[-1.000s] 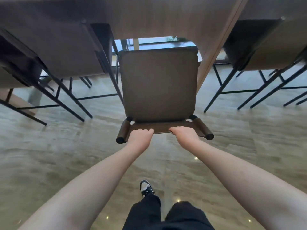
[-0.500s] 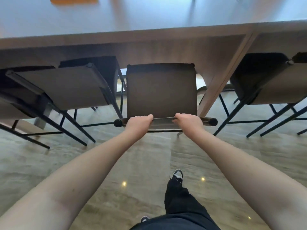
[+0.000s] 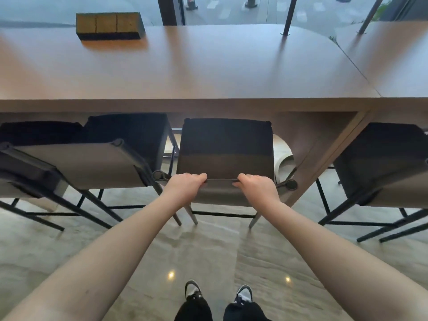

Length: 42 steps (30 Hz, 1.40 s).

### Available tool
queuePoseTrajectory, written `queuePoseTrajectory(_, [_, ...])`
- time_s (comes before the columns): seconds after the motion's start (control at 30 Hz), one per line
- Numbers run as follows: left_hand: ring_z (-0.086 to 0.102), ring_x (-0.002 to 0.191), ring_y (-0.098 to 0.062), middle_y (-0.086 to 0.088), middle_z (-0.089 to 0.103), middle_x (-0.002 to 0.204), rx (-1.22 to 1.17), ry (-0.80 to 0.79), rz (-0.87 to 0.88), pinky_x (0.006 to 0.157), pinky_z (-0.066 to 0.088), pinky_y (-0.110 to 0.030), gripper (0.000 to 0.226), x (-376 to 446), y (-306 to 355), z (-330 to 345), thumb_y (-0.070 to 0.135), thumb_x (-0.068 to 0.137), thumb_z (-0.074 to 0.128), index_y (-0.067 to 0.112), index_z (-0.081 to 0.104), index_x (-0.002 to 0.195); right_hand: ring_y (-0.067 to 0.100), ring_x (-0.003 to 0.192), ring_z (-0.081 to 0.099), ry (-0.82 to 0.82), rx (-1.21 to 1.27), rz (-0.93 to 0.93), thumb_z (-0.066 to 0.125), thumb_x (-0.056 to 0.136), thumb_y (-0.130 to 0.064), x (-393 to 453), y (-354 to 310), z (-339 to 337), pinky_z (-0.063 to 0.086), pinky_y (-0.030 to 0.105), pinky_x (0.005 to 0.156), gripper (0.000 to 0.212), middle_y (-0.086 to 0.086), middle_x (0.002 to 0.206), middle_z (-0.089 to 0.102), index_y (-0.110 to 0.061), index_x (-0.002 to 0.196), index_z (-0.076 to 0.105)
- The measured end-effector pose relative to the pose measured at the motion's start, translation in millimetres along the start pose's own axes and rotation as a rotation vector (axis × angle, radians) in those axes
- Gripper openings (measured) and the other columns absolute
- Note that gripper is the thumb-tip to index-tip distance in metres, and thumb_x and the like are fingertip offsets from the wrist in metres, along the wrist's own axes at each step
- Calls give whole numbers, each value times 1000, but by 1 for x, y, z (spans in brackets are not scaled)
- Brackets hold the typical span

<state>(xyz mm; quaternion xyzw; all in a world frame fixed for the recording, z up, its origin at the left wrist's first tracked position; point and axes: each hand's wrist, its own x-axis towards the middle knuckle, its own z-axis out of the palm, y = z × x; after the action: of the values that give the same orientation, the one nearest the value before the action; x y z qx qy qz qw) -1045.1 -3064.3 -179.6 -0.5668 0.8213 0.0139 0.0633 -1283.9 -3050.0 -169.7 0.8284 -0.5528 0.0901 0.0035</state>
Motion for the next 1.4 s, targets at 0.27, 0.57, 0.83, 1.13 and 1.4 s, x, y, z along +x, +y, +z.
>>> queuePoseTrajectory(0.27, [62, 82, -28, -2, 68, 99, 7, 10, 53, 67, 54, -39, 19, 55, -25, -7, 36, 107, 36, 21, 48, 112, 25, 34, 53, 93, -14, -34, 88, 70, -19, 51, 18, 2, 26, 22, 47, 32, 3, 44, 54, -8, 63, 59])
queuePoseTrajectory(0.57, [52, 71, -23, -4, 65, 92, 13, -37, 114, 66, 57, -42, 11, 92, -41, -20, 26, 106, 41, 19, 46, 113, 27, 77, 65, -13, 5, 10, 63, 95, -28, 91, 44, 19, 42, 36, 77, 12, 2, 83, 70, -16, 94, 62])
queuePoseTrajectory(0.83, [56, 75, -25, -3, 66, 96, -23, -25, 164, 60, 44, -37, 22, 101, -53, -24, 38, 105, 42, 20, 45, 117, 28, 81, 62, -28, -63, 16, 60, 95, -35, 97, 55, 21, 40, 39, 79, 19, 2, 86, 69, -16, 98, 62])
queuePoseTrajectory(1.13, [67, 78, -27, -2, 70, 89, 201, -120, 51, 59, 41, -33, 26, 94, -80, -34, 34, 109, 36, 16, 54, 116, 32, 76, 62, 8, -113, 168, 69, 90, -26, 79, 96, 11, 36, 42, 93, 15, 4, 73, 65, -14, 81, 65])
queuePoseTrajectory(1.4, [64, 73, -28, -4, 66, 84, 269, -104, 46, 58, 40, -34, 21, 95, -66, -39, 28, 108, 40, 14, 55, 111, 25, 89, 59, -100, -119, 193, 63, 93, -23, 85, 109, 6, 28, 36, 92, 5, -3, 85, 67, -20, 90, 64])
